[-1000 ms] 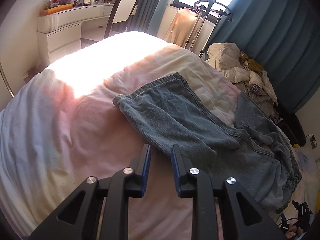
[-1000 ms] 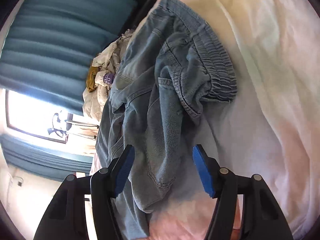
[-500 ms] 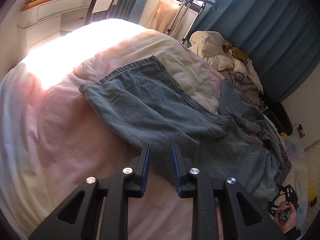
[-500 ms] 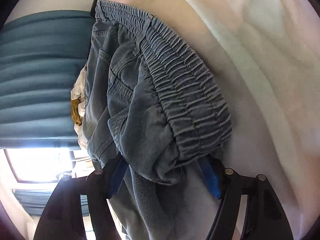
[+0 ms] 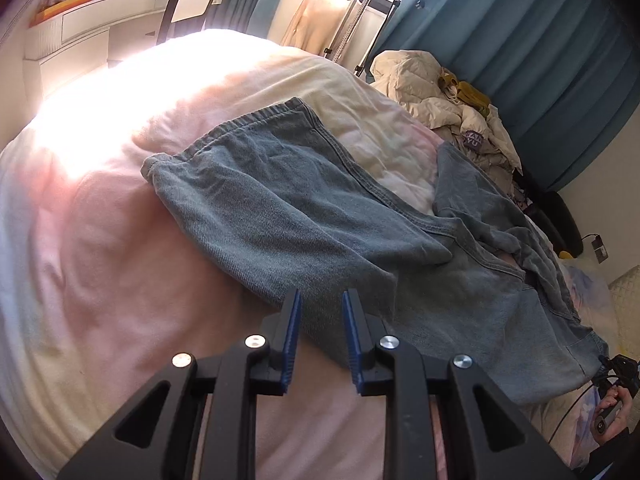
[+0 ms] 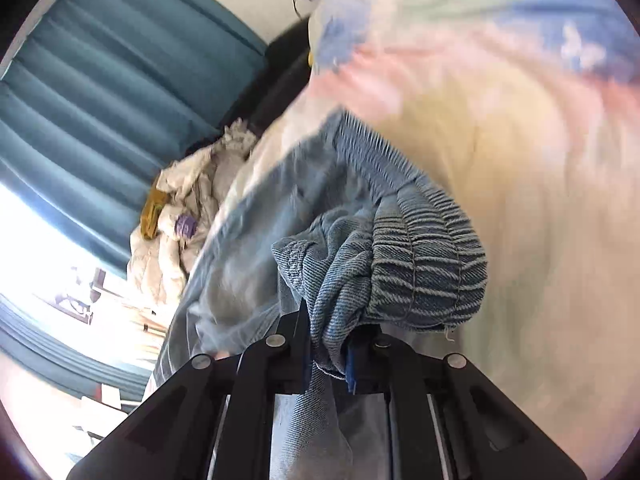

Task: Fold clothes

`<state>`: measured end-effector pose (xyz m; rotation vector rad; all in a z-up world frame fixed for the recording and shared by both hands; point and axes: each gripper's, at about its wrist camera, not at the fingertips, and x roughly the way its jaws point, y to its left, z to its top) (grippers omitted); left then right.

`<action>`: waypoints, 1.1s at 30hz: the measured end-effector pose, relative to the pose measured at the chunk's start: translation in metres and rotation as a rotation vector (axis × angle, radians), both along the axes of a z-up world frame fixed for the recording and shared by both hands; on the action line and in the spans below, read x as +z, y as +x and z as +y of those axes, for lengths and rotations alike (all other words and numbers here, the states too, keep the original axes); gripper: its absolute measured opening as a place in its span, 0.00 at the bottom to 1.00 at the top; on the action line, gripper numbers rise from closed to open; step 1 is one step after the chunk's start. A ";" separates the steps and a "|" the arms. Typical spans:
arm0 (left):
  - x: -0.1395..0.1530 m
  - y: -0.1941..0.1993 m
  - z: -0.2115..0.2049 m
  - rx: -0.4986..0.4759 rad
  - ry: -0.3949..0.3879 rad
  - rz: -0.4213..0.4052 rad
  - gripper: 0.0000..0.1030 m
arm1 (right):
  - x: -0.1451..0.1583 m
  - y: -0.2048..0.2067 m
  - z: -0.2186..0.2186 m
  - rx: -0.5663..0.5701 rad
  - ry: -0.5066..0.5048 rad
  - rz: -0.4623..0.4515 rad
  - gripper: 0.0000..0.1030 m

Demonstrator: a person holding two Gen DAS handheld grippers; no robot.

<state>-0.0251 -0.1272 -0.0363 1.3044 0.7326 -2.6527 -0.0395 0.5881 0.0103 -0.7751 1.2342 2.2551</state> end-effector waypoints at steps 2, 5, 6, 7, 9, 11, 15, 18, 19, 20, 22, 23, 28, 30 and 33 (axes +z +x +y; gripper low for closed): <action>-0.001 -0.003 0.002 -0.006 -0.009 -0.008 0.21 | 0.013 0.006 0.017 -0.003 0.017 0.000 0.10; -0.004 -0.006 0.005 -0.011 -0.018 -0.022 0.21 | 0.026 0.015 0.035 0.013 0.081 -0.011 0.10; -0.005 -0.008 0.006 -0.013 -0.021 -0.027 0.21 | 0.028 0.019 0.038 0.022 0.117 -0.018 0.10; -0.005 -0.008 0.006 -0.012 -0.024 -0.030 0.21 | 0.029 0.022 0.040 0.031 0.153 -0.024 0.10; -0.006 -0.010 0.007 -0.010 -0.031 -0.036 0.21 | 0.012 0.032 0.046 0.044 0.169 -0.060 0.10; -0.007 -0.011 0.008 -0.009 -0.038 -0.042 0.21 | -0.013 0.038 0.049 0.052 0.168 -0.106 0.10; -0.009 -0.014 0.010 -0.013 -0.050 -0.055 0.21 | -0.076 0.062 0.059 0.055 0.138 -0.201 0.14; -0.011 -0.016 0.011 -0.018 -0.058 -0.058 0.21 | -0.095 0.068 0.058 0.073 0.150 -0.216 0.18; -0.010 -0.016 0.011 -0.019 -0.059 -0.058 0.21 | -0.093 0.067 0.056 0.084 0.171 -0.226 0.20; -0.010 -0.015 0.012 -0.019 -0.060 -0.056 0.21 | -0.090 0.067 0.053 0.096 0.196 -0.238 0.23; -0.008 -0.015 0.013 -0.023 -0.059 -0.050 0.21 | -0.082 0.067 0.047 0.126 0.227 -0.279 0.28; -0.007 -0.014 0.014 -0.026 -0.058 -0.047 0.21 | -0.078 0.066 0.044 0.141 0.242 -0.301 0.32; -0.003 -0.010 0.016 -0.042 -0.052 -0.030 0.21 | -0.058 0.078 0.018 0.265 0.297 -0.370 0.55; -0.001 -0.008 0.017 -0.048 -0.050 -0.024 0.21 | -0.045 0.088 0.002 0.302 0.335 -0.362 0.55; 0.002 -0.005 0.020 -0.061 -0.049 -0.014 0.21 | -0.025 0.098 -0.022 0.355 0.365 -0.324 0.55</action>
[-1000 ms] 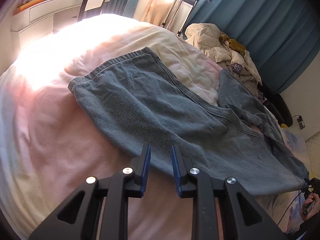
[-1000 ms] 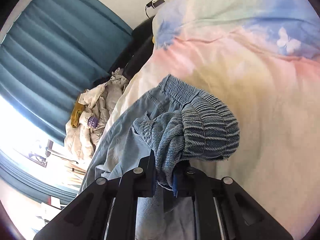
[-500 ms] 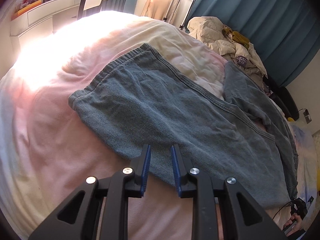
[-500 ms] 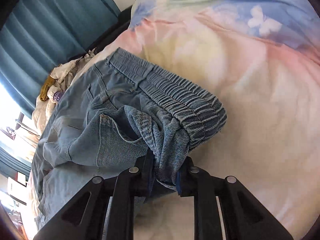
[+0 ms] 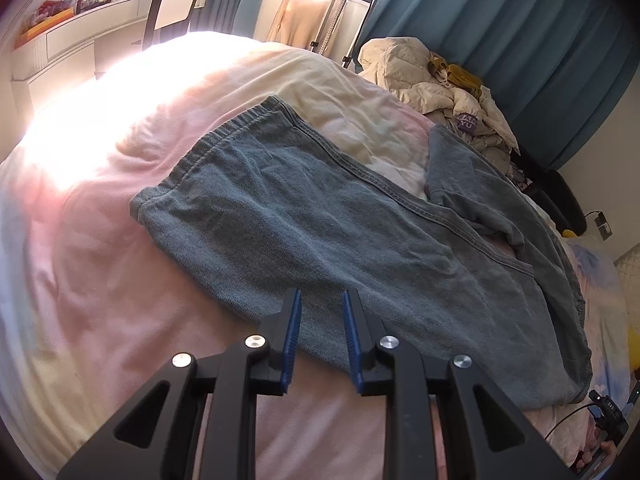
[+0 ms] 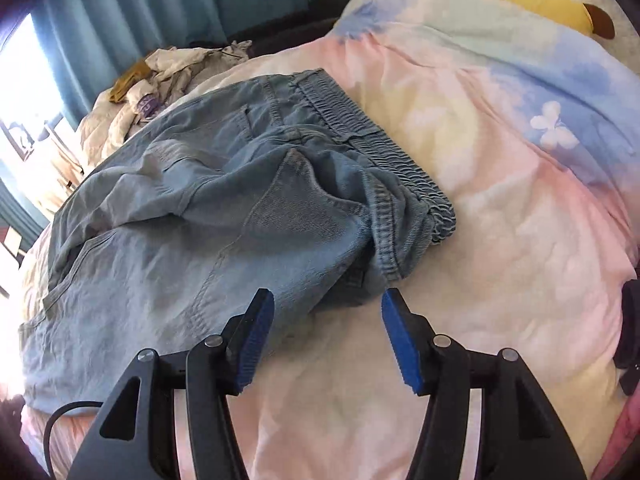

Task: Fold clothes

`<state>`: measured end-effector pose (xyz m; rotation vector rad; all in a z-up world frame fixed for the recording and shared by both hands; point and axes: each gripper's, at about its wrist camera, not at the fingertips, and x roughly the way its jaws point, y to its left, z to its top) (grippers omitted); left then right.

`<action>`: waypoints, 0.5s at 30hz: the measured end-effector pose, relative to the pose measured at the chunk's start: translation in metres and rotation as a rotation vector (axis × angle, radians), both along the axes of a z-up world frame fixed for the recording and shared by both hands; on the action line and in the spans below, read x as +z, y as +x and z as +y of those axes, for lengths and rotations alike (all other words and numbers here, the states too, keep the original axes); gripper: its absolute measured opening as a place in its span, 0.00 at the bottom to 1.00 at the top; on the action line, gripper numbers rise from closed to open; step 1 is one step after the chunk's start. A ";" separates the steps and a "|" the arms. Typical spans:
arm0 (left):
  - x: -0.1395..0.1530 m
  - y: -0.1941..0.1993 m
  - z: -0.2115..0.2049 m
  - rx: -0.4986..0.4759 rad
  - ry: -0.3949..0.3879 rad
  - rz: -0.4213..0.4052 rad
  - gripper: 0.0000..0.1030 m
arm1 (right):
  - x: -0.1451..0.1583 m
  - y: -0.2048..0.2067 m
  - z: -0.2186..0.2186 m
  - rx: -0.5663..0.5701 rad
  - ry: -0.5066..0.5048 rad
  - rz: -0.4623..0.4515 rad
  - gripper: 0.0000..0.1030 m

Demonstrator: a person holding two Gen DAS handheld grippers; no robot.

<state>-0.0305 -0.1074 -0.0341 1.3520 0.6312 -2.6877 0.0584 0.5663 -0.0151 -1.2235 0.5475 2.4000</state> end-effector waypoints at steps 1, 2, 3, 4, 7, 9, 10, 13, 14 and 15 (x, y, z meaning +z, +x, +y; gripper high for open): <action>0.002 0.000 0.002 -0.007 -0.001 0.003 0.21 | 0.008 0.002 -0.010 0.022 0.005 0.017 0.55; 0.003 0.001 0.004 -0.013 -0.002 0.007 0.21 | 0.016 0.001 -0.022 0.047 0.011 0.039 0.55; 0.005 0.001 0.006 -0.020 -0.003 0.010 0.21 | 0.025 0.000 -0.034 0.072 0.018 0.062 0.55; 0.006 0.001 0.007 -0.026 -0.003 0.014 0.21 | 0.033 -0.007 -0.049 0.099 0.026 0.087 0.55; 0.011 0.002 0.013 -0.046 -0.006 0.024 0.21 | 0.056 -0.035 -0.100 0.188 0.021 0.168 0.55; 0.014 0.002 0.017 -0.059 -0.008 0.031 0.21 | 0.069 -0.055 -0.138 0.236 -0.012 0.216 0.55; 0.017 0.005 0.022 -0.069 -0.004 0.037 0.21 | 0.073 -0.067 -0.159 0.258 -0.029 0.238 0.55; 0.020 -0.002 0.033 -0.081 -0.009 0.047 0.21 | 0.076 -0.097 -0.223 0.319 -0.075 0.290 0.55; 0.021 -0.006 0.037 -0.087 -0.015 0.044 0.21 | 0.071 -0.107 -0.242 0.327 -0.109 0.291 0.55; 0.020 -0.017 0.042 -0.094 -0.016 0.039 0.21 | 0.065 -0.113 -0.259 0.340 -0.142 0.304 0.55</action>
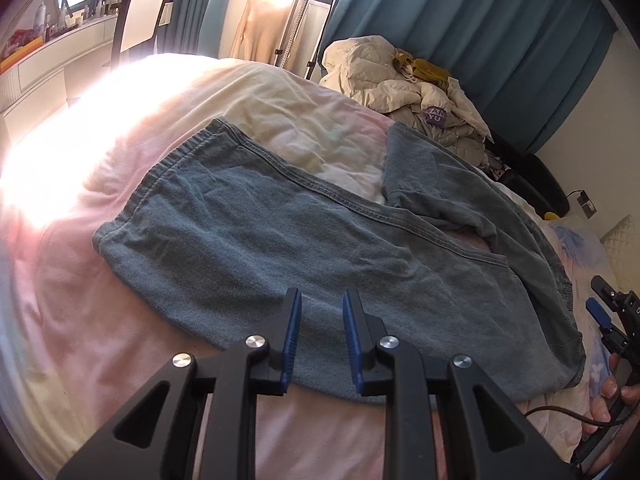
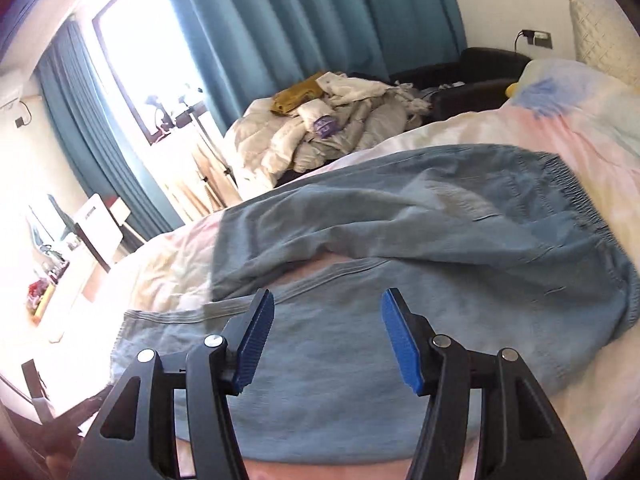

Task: Fold clothes
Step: 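Grasp the jeans leg hem with the left gripper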

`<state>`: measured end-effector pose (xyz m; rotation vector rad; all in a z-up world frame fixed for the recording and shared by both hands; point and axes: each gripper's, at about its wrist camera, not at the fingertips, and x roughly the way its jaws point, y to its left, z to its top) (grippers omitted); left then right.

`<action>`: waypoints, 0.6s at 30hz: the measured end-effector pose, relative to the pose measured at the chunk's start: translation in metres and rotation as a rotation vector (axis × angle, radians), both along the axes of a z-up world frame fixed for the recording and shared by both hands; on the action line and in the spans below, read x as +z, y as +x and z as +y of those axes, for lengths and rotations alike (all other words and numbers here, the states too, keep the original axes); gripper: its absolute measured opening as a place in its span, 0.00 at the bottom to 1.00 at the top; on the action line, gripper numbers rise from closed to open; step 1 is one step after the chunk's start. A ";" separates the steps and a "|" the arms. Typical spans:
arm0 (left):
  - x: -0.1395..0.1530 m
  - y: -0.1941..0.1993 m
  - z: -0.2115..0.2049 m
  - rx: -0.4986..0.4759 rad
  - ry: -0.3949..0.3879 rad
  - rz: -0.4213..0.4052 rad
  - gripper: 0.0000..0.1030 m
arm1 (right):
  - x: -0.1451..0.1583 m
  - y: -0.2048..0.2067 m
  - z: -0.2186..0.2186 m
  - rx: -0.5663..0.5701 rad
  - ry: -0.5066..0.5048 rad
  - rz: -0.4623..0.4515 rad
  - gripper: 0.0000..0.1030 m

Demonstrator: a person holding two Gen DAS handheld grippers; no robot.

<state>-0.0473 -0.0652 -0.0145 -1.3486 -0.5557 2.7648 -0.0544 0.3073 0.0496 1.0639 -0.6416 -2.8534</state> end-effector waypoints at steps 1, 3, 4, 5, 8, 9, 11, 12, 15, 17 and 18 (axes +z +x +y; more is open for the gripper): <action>-0.001 -0.011 0.006 -0.007 -0.001 -0.005 0.21 | -0.007 -0.005 -0.017 0.018 -0.032 0.011 0.55; -0.004 -0.032 0.017 -0.021 -0.004 -0.015 0.21 | -0.025 -0.011 -0.046 0.060 -0.002 0.022 0.55; -0.006 -0.043 0.022 -0.028 -0.006 -0.020 0.21 | -0.034 -0.012 -0.057 0.075 0.047 0.001 0.55; -0.007 -0.054 0.028 -0.035 -0.007 -0.025 0.21 | -0.038 -0.012 -0.059 0.080 0.069 0.000 0.55; -0.012 -0.086 0.044 -0.056 -0.012 -0.040 0.21 | -0.043 -0.009 -0.052 0.067 0.104 0.014 0.55; -0.013 -0.097 0.050 -0.063 -0.013 -0.045 0.21 | -0.042 -0.008 -0.044 0.046 0.101 0.025 0.55; -0.016 -0.118 0.061 -0.077 -0.016 -0.055 0.21 | -0.040 -0.008 -0.033 0.018 0.097 0.051 0.55; -0.018 -0.129 0.066 -0.084 -0.018 -0.060 0.21 | -0.043 -0.010 -0.029 0.012 0.099 0.048 0.55; -0.022 -0.161 0.083 -0.105 -0.022 -0.075 0.21 | -0.053 -0.018 -0.019 -0.002 0.109 0.031 0.55; -0.025 -0.182 0.094 -0.119 -0.025 -0.085 0.21 | -0.063 -0.023 -0.012 -0.018 0.110 0.019 0.55; -0.027 -0.193 0.100 -0.126 -0.027 -0.090 0.21 | -0.067 -0.028 -0.009 -0.023 0.105 0.016 0.55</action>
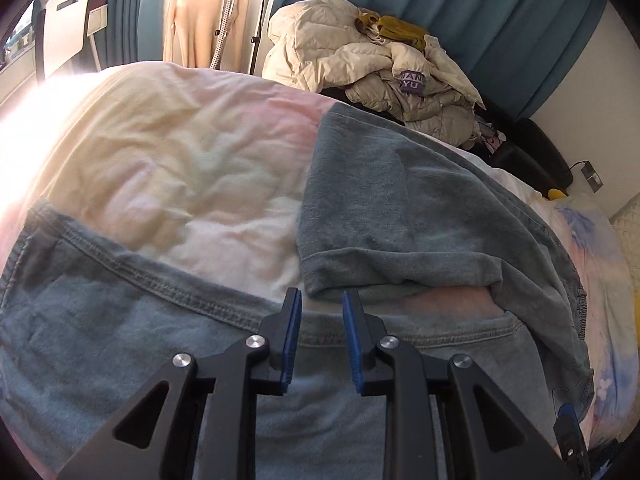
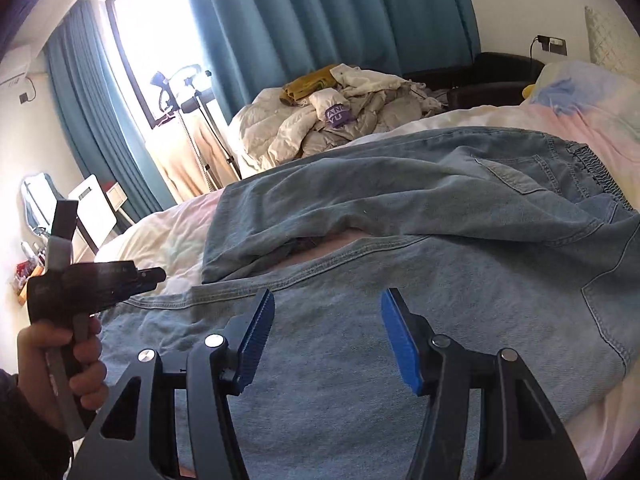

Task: Fold clothes
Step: 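Grasp the jeans leg hem with the left gripper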

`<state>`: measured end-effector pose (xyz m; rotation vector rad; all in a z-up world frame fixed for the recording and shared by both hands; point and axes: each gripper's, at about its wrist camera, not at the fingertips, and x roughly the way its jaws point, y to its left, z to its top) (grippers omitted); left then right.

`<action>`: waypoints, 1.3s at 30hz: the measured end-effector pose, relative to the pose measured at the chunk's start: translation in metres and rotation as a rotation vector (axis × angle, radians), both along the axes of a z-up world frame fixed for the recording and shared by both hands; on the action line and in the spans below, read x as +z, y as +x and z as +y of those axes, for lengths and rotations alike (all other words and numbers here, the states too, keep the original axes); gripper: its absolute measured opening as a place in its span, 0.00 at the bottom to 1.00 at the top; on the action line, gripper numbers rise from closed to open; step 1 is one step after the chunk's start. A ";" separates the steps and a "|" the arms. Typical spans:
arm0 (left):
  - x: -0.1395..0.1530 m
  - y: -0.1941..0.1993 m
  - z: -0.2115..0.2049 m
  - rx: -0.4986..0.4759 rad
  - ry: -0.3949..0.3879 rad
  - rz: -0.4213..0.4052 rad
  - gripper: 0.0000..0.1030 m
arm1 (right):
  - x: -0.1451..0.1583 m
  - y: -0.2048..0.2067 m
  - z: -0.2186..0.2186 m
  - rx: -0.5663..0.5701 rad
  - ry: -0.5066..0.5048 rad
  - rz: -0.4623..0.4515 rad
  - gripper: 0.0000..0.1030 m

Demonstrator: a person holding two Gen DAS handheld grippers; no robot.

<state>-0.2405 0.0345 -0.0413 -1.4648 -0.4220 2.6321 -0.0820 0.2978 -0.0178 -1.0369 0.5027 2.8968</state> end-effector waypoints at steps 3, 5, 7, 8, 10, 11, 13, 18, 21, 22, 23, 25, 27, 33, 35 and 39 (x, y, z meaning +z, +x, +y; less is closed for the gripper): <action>-0.015 -0.027 0.014 0.000 -0.017 -0.027 0.21 | -0.011 -0.014 0.005 0.010 -0.016 -0.002 0.55; -0.024 -0.043 0.018 -0.012 -0.027 -0.038 0.21 | -0.015 -0.019 0.006 0.016 -0.032 0.001 0.55; -0.033 -0.055 0.021 -0.011 -0.044 -0.051 0.21 | -0.020 -0.024 0.007 0.022 -0.046 0.007 0.55; -0.038 -0.061 0.022 -0.005 -0.043 -0.062 0.21 | -0.022 -0.026 0.007 0.025 -0.051 0.010 0.55; -0.045 -0.069 0.019 0.025 -0.029 -0.077 0.21 | -0.028 -0.030 0.012 0.018 -0.068 -0.001 0.55; -0.048 -0.071 0.017 0.042 -0.016 -0.082 0.21 | -0.031 -0.032 0.015 0.011 -0.083 -0.008 0.55; -0.052 -0.076 0.013 0.076 0.009 -0.092 0.21 | -0.036 -0.036 0.022 -0.012 -0.112 -0.023 0.55; -0.053 -0.076 0.004 0.117 0.070 -0.097 0.21 | -0.043 -0.040 0.033 -0.038 -0.158 -0.048 0.55; -0.049 -0.074 0.005 0.124 0.043 -0.083 0.21 | -0.041 -0.039 0.032 -0.035 -0.156 -0.042 0.55; -0.047 -0.072 0.005 0.131 0.035 -0.081 0.21 | -0.040 -0.038 0.032 -0.034 -0.154 -0.040 0.55; -0.047 -0.072 0.005 0.135 0.029 -0.087 0.21 | -0.040 -0.038 0.033 -0.036 -0.156 -0.042 0.55; -0.047 -0.070 0.003 0.143 0.018 -0.098 0.25 | -0.040 -0.039 0.035 -0.042 -0.162 -0.045 0.55; -0.049 -0.069 0.002 0.148 0.033 -0.111 0.31 | -0.041 -0.038 0.037 -0.046 -0.178 -0.051 0.55; -0.060 -0.068 -0.002 0.148 0.158 -0.152 0.48 | -0.039 -0.037 0.038 -0.052 -0.189 -0.047 0.55; -0.064 -0.068 -0.004 0.148 0.200 -0.166 0.48 | -0.038 -0.038 0.039 -0.053 -0.193 -0.044 0.55; -0.064 -0.068 -0.004 0.162 0.242 -0.175 0.47 | -0.037 -0.035 0.045 -0.074 -0.203 -0.034 0.55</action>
